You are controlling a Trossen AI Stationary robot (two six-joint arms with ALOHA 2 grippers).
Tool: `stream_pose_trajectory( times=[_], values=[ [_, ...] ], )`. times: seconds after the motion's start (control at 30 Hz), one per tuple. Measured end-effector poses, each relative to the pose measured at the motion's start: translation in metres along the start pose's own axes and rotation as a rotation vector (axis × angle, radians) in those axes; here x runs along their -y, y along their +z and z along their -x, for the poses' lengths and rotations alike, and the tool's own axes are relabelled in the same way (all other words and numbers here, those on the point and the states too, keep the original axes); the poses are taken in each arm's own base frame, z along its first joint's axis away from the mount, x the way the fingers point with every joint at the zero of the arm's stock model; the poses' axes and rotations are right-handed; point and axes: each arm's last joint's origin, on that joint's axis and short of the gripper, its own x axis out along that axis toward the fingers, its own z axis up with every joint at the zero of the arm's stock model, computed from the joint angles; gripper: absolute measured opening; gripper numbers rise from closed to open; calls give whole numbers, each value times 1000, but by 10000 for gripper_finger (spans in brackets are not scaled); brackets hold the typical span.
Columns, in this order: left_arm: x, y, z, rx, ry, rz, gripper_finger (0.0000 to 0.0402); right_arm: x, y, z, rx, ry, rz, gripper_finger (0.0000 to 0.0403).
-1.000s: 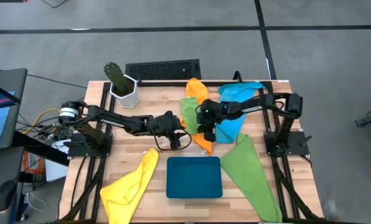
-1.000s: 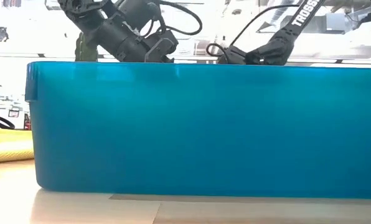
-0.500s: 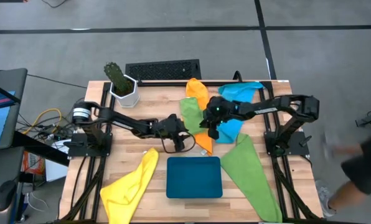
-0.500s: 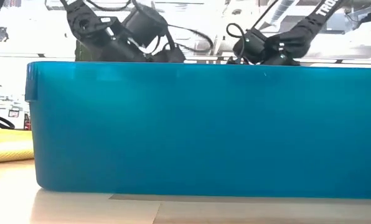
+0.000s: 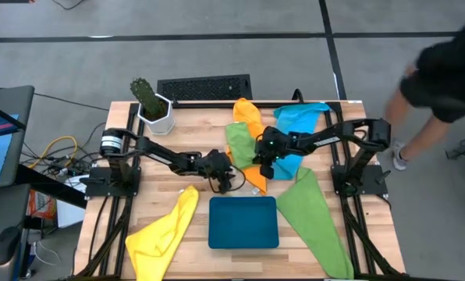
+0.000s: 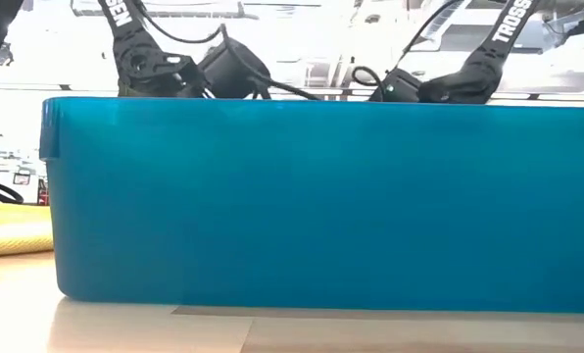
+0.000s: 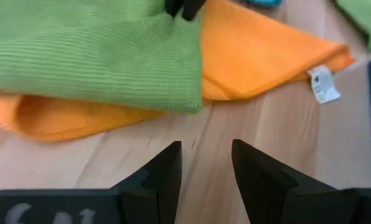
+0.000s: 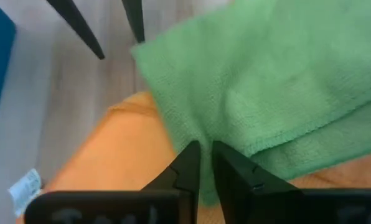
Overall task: Fold microfiber towels
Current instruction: Fold the top green microfiber towel, then put the folded green microfiber towel into the blue bin
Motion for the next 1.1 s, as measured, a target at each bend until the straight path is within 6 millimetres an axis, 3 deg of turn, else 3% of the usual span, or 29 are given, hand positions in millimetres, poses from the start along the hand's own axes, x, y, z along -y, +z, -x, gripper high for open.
stream_pose_trajectory(
  times=[0.33,0.43,0.57,0.8,1.1],
  values=[
    [0,31,49,60,46,83,137,-4,14,19,77,-10,11,67],
    [0,33,56,50,43,-64,152,-5,19,26,109,-11,13,67],
    [6,34,57,54,-73,-403,184,-9,26,41,150,-14,14,67],
    [3,22,31,42,-23,-587,231,-13,31,58,176,-15,12,67],
    [-1,14,4,55,49,-729,238,-14,26,60,126,-9,-40,67]
  ],
)
